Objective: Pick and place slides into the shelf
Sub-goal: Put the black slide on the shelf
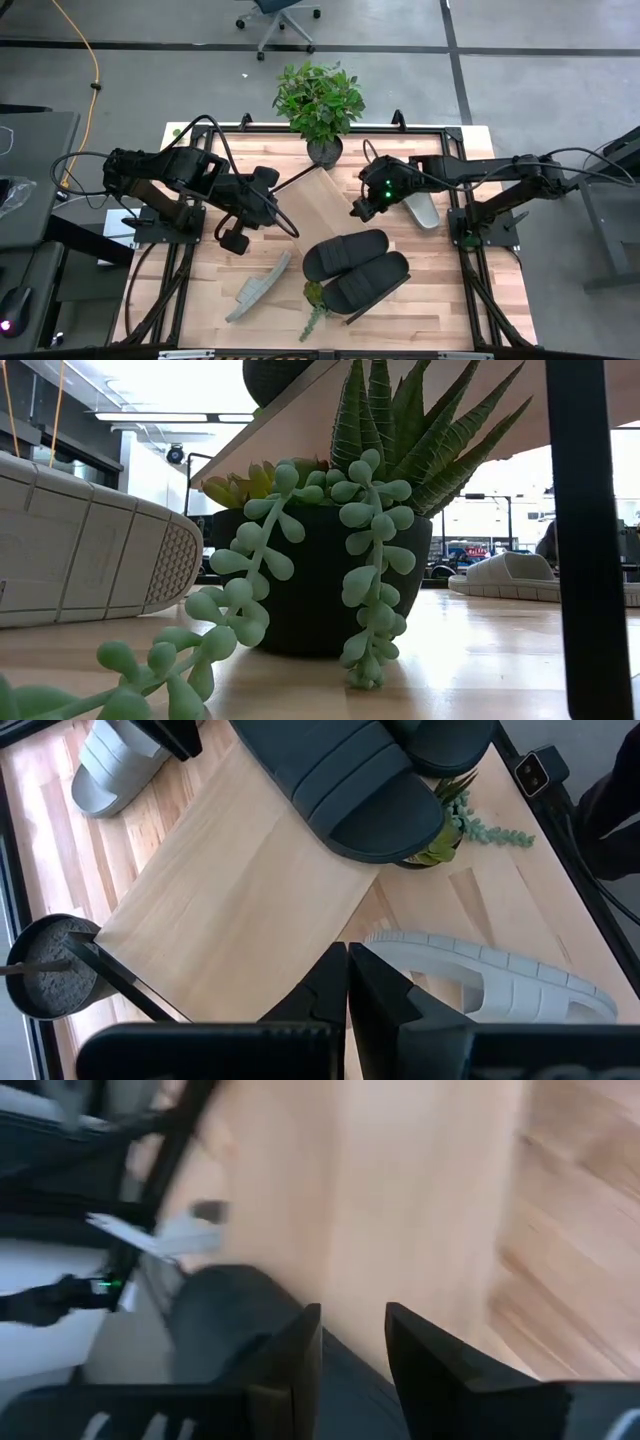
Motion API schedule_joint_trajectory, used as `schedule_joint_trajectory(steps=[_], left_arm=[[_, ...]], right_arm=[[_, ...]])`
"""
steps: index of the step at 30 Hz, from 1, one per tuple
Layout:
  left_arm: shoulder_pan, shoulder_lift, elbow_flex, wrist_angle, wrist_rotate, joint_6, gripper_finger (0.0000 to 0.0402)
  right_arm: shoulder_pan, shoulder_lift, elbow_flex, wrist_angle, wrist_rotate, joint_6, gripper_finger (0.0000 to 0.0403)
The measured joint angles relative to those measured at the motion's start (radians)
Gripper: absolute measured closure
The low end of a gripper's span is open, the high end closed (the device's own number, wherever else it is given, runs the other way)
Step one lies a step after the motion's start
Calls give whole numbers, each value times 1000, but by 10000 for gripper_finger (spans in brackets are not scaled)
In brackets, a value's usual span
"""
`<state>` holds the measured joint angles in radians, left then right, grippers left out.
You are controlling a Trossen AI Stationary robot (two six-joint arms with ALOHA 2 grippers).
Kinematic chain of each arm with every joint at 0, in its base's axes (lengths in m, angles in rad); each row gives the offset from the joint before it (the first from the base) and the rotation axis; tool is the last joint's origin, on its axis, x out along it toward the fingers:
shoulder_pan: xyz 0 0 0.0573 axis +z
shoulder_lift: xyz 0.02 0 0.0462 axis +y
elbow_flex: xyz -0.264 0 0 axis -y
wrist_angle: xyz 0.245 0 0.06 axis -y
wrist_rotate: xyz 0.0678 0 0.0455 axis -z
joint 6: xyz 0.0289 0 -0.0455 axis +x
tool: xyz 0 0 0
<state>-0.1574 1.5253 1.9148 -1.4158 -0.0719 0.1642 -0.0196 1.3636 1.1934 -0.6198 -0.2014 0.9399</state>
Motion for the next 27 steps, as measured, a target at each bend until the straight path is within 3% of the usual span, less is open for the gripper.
schedule_joint_trajectory(steps=[10, 17, 19, 27], left_arm=[[0, 0, 0, 0, 0, -11, 399], [0, 10, 1, 72, 21, -38, 399], [-4, 23, 0, 110, 61, -38, 399], [-40, 112, -2, 110, 64, -38, 399]], right_arm=[[57, 0, 0, 63, -155, 31, 300], [88, 0, 0, 77, -88, 38, 299], [88, 0, 0, 93, -81, 39, 299], [110, -4, -1, 87, -89, 0, 299]])
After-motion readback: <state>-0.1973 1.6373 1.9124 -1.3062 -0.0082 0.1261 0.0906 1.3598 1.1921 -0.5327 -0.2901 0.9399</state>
